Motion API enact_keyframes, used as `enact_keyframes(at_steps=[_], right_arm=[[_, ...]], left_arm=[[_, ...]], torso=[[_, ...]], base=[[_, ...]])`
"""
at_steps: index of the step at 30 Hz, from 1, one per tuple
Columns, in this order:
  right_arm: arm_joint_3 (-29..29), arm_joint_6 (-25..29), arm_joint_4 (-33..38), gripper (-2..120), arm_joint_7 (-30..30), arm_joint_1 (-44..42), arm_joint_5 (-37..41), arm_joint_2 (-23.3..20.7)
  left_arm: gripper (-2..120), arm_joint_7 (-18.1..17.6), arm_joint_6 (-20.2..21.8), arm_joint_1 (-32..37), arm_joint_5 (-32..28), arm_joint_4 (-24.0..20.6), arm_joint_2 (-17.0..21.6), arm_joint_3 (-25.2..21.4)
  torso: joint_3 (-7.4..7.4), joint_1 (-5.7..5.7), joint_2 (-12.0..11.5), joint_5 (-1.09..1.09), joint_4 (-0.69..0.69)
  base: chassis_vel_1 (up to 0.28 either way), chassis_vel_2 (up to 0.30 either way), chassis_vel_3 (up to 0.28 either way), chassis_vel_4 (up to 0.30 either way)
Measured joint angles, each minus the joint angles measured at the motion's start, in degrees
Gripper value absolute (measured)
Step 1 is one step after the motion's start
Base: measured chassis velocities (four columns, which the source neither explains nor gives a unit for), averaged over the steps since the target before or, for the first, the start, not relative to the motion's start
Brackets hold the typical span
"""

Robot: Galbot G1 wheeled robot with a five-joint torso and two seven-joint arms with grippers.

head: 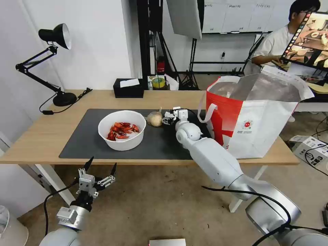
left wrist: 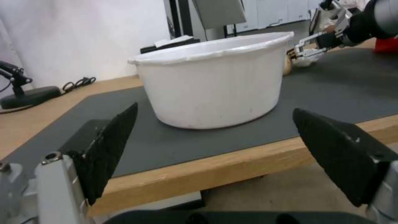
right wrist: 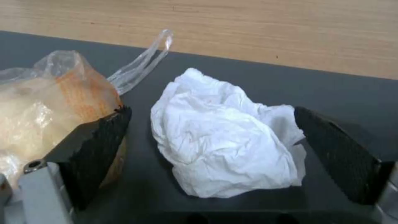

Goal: Pick up the trash from the table and place it into the takeout bag.

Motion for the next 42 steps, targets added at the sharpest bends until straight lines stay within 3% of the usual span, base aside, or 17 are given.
enact_keyframes(at_steps=[15, 17, 19, 30, 40, 42], right_arm=[[0.30, 0.05, -0.36, 94, -0.66, -0.27, -0.08, -0.05], [0.35, 0.19, -0.86, 82, -1.11, -0.27, -0.16, 0.02], [0.40, 0.23, -1.14, 78, -1.21, -0.26, -0.21, 0.06], [0.56, 0.62, -1.26, 34, -1.40, -0.61, -0.64, -0.50], [0.83, 1.37, 0.13, 0, -1.40, -1.01, -0.16, -1.94], [0.90, 1.94, 0.82, 0, -1.40, -1.24, -0.21, -2.39]], left_arm=[[100, 0.00, -0.06, -0.16, -0.02, -0.11, 0.03, 0.05], [100, 0.08, -0.09, 0.21, -0.14, -1.08, 0.16, 0.06], [100, 0.08, -0.08, 0.31, -0.24, -1.52, 0.18, 0.16], [100, 0.12, -0.02, 0.70, -0.30, -2.14, -0.01, 0.48], [100, 0.06, 0.12, 0.47, -0.34, -2.21, 0.22, 0.74], [100, 0.04, 0.13, 0.47, -0.36, -2.21, 0.23, 0.74]], torso=[[0.00, 0.00, 0.00, 0.00, 0.00], [0.00, 0.00, 0.00, -0.01, 0.00], [0.00, 0.00, 0.00, -0.01, 0.00], [0.00, 0.00, 0.00, 0.00, 0.00], [0.00, 0.00, 0.00, 0.00, 0.00], [0.00, 0.00, 0.00, 0.00, 0.00]], base=[[0.000, 0.000, 0.000, 0.000], [0.000, 0.000, 0.000, 0.000], [0.000, 0.000, 0.000, 0.000], [0.000, 0.000, 0.000, 0.000], [0.000, 0.000, 0.000, 0.000], [0.000, 0.000, 0.000, 0.000]])
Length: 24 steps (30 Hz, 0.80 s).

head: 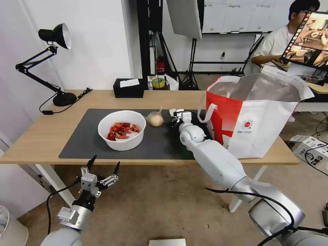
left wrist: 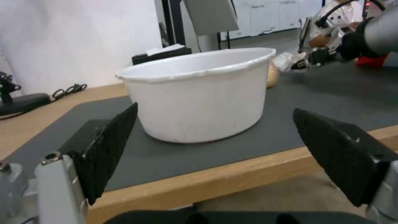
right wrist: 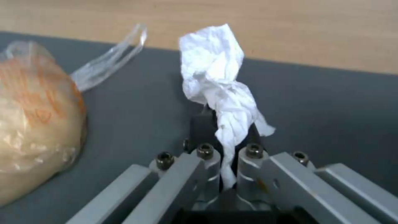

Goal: Pick up the trash from the table and place it into the takeout bag.

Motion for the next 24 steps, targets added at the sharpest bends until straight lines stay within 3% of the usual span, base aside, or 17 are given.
enact_keyframes(at_steps=[5, 8, 14, 17, 24], right_arm=[[0.33, 1.22, 5.61, 0, 0.53, -1.67, -0.79, -2.39], [1.08, 2.39, 14.76, 0, 2.10, -4.78, -1.59, -5.27], [2.10, 6.47, 23.80, 0, 2.69, -10.60, -5.96, -7.64], [2.93, 13.16, 28.04, 0, 2.17, -15.96, -12.54, -8.49], [4.97, 24.02, 30.07, 0, -1.22, -20.22, -16.80, -8.40]], left_arm=[[100, -0.05, 0.09, 0.03, -0.09, -0.24, 0.03, -0.13], [100, -0.08, 0.12, 0.28, -0.12, -0.93, 0.15, -0.67], [100, -0.10, 0.30, 0.14, -0.83, -1.44, 0.02, -1.27], [100, -0.13, 0.41, 0.87, -1.49, -1.57, -1.19, -1.24], [100, -0.12, 0.24, 1.28, -1.05, -1.20, -2.28, -1.05]], torso=[[0.00, 0.00, 0.00, 0.00, 0.00], [0.00, 0.00, 0.00, -0.01, -0.01], [-0.01, -0.01, 0.00, 0.01, -0.01], [-0.01, -0.01, 0.00, 0.01, -0.01], [0.00, -0.01, 0.00, 0.00, -0.01]], base=[[0.000, 0.000, 0.000, 0.000], [0.000, 0.000, 0.000, 0.000], [0.000, 0.000, 0.000, 0.000], [0.000, 0.000, 0.000, 0.000], [0.000, 0.000, 0.000, 0.000]])
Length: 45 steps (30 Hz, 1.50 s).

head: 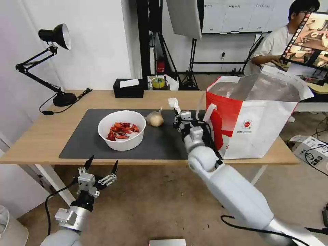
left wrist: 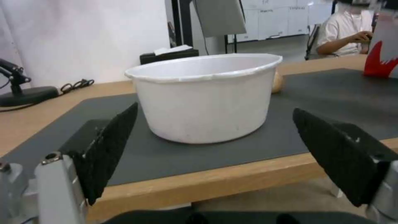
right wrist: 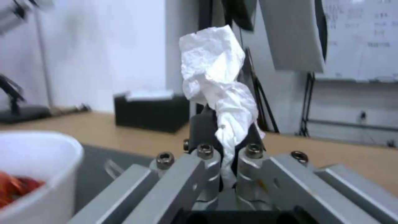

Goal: Pick up the trash from the table and place it into the takeout bag.

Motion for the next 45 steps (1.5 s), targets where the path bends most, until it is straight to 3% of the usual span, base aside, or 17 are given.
enact_keyframes(at_steps=[6, 13, 16, 17, 21, 27, 33, 40, 43, 45], right_arm=[[1.95, 3.90, 3.45, 0, -1.11, 0.02, -1.81, -0.32], [6.16, 2.76, 9.08, 0, 5.23, 1.55, -3.24, -1.19], [9.71, -0.79, 11.43, 0, 12.79, 2.62, -6.11, -1.32], [9.71, -0.79, 11.43, 0, 12.79, 2.62, -6.11, -1.32], [12.73, -9.48, 13.79, 0, 22.43, 3.47, -6.47, -2.24], [14.12, -16.07, 14.93, 0, 29.68, 4.02, -2.58, -3.68], [14.24, -16.99, 14.80, 0, 31.23, 4.13, 0.95, -4.05], [13.83, -17.18, 14.20, 19, 31.06, 4.56, 3.42, -4.06], [13.66, -17.19, 14.17, 36, 31.00, 4.93, 3.95, -4.26], [13.64, -17.20, 14.17, 41, 30.95, 5.03, 4.06, -4.36]], left_arm=[[100, -0.02, -0.05, 0.01, -0.26, 0.19, 0.06, -0.01], [100, -0.04, -0.05, -0.16, -0.84, 0.22, 0.15, 0.01], [100, -0.05, -0.05, -0.19, -0.90, 0.39, 0.41, -0.12], [100, -0.05, -0.05, -0.19, -0.90, 0.39, 0.41, -0.12], [100, -0.09, -0.04, -0.34, -1.00, 0.71, 0.30, 0.37], [100, -0.11, -0.01, -0.72, -1.05, 0.96, 0.41, 0.66], [100, -0.14, 0.16, -0.89, -1.24, 0.97, 0.44, 1.10], [100, -0.16, 0.55, -1.15, -1.80, 0.60, 0.62, 1.05], [100, -0.19, 0.58, -1.08, -2.15, 0.46, 1.26, 0.70], [100, -0.20, 0.60, -1.02, -2.16, 0.40, 1.34, 0.71]], torso=[[0.00, 0.00, 0.00, -0.01, 0.00], [0.00, 0.00, 0.00, 0.00, 0.00], [0.00, 0.01, 0.00, -0.01, 0.00], [0.00, 0.01, 0.00, -0.01, 0.00], [0.00, 0.01, 0.00, -0.01, 0.00], [0.00, 0.01, 0.00, 0.00, -0.01], [0.00, 0.01, 0.00, -0.01, 0.00], [0.00, 0.01, 0.00, -0.01, 0.00], [0.00, 0.01, 0.00, -0.01, 0.00], [0.00, 0.01, 0.00, -0.01, 0.00]], base=[[0.000, 0.000, 0.000, 0.000], [0.000, 0.000, 0.000, 0.000], [0.000, 0.000, 0.000, 0.000], [0.000, 0.000, 0.000, 0.000], [0.000, 0.000, 0.000, 0.000], [0.000, 0.000, 0.000, 0.000], [0.000, 0.000, 0.000, 0.000], [0.000, 0.000, 0.000, 0.000], [0.000, 0.000, 0.000, 0.000], [0.000, 0.000, 0.000, 0.000]])
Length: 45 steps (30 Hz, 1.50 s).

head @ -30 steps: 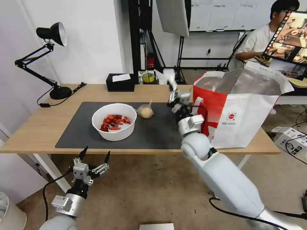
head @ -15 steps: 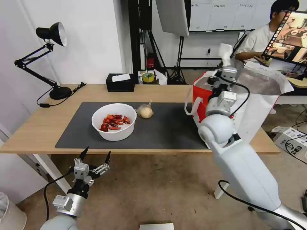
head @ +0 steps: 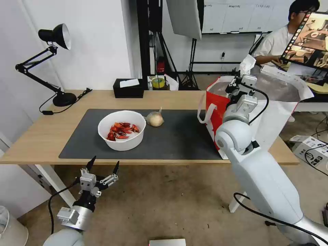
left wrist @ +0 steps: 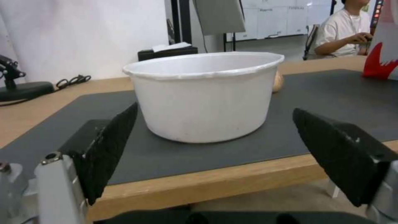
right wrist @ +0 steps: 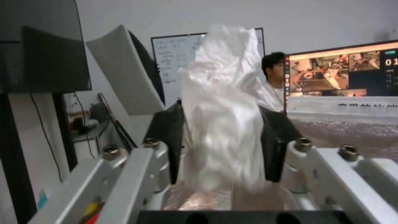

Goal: Pick up the trash from the table and place it into the takeout bag.

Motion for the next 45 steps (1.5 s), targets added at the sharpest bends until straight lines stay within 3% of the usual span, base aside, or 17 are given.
enact_keyframes(at_steps=[16, 21, 24, 35, 38, 40, 41, 43, 44, 45], right_arm=[[-0.23, -1.25, 1.06, 97, -0.42, -0.35, 3.55, -1.38], [-0.33, -2.79, 1.97, 100, 0.21, 0.22, 6.73, -1.73], [-0.54, -4.76, 3.17, 100, 2.36, 1.71, 12.96, -2.60], [-0.25, -4.76, 3.41, 100, 2.05, 1.89, 14.13, -3.58], [0.09, -2.86, 3.98, 100, -1.23, 1.20, 13.86, -4.05], [0.64, 0.63, 5.24, 100, -10.00, -0.13, 12.64, -5.53], [0.64, 0.63, 5.24, 100, -10.00, -0.13, 12.64, -5.53], [1.51, 3.58, 6.74, 100, -19.55, -2.31, 11.66, -7.74], [1.51, 3.58, 6.74, 100, -19.55, -2.31, 11.66, -7.74], [1.94, 4.41, 7.76, 100, -24.11, -3.85, 11.80, -9.06]], left_arm=[[100, 0.01, 0.26, 0.28, 0.23, -0.23, -0.28, 0.21], [100, 0.01, 0.26, 0.38, 0.24, -0.30, -0.26, 0.08], [100, 0.02, 0.26, 0.43, 0.28, -0.36, -0.34, 0.05], [100, 0.04, 0.24, 0.53, 0.35, -0.68, -0.48, -0.30], [100, 0.05, 0.20, 0.73, 0.35, -0.87, -0.48, -0.49], [100, 0.06, 0.15, 0.89, 0.36, -1.02, -0.52, -0.60], [100, 0.06, 0.15, 0.89, 0.36, -1.02, -0.52, -0.60], [100, 0.09, 0.10, 0.90, 0.37, -1.13, -0.64, -0.61], [100, 0.09, 0.10, 0.90, 0.37, -1.13, -0.64, -0.61], [100, 0.10, 0.07, 0.89, 0.40, -1.16, -0.73, -0.61]], torso=[[0.00, 0.00, 0.00, 0.00, 0.00], [0.00, 0.00, 0.00, 0.00, 0.00], [0.00, 0.00, 0.00, 0.00, 0.00], [0.00, 0.00, 0.00, 0.00, 0.00], [0.00, 0.00, 0.00, 0.00, 0.00], [0.00, 0.00, 0.00, 0.00, 0.00], [0.00, 0.00, 0.00, 0.00, 0.00], [0.00, 0.00, 0.00, 0.00, 0.01], [0.00, 0.00, 0.00, 0.00, 0.01], [0.00, 0.00, 0.00, 0.00, 0.00]], base=[[0.000, 0.000, 0.000, 0.000], [0.000, 0.000, 0.000, 0.000], [0.000, 0.000, 0.000, 0.000], [0.000, 0.000, 0.000, 0.000], [0.000, 0.000, 0.000, 0.000], [0.000, 0.000, 0.000, 0.000], [0.000, 0.000, 0.000, 0.000], [0.000, 0.000, 0.000, 0.000], [0.000, 0.000, 0.000, 0.000], [0.000, 0.000, 0.000, 0.000]])
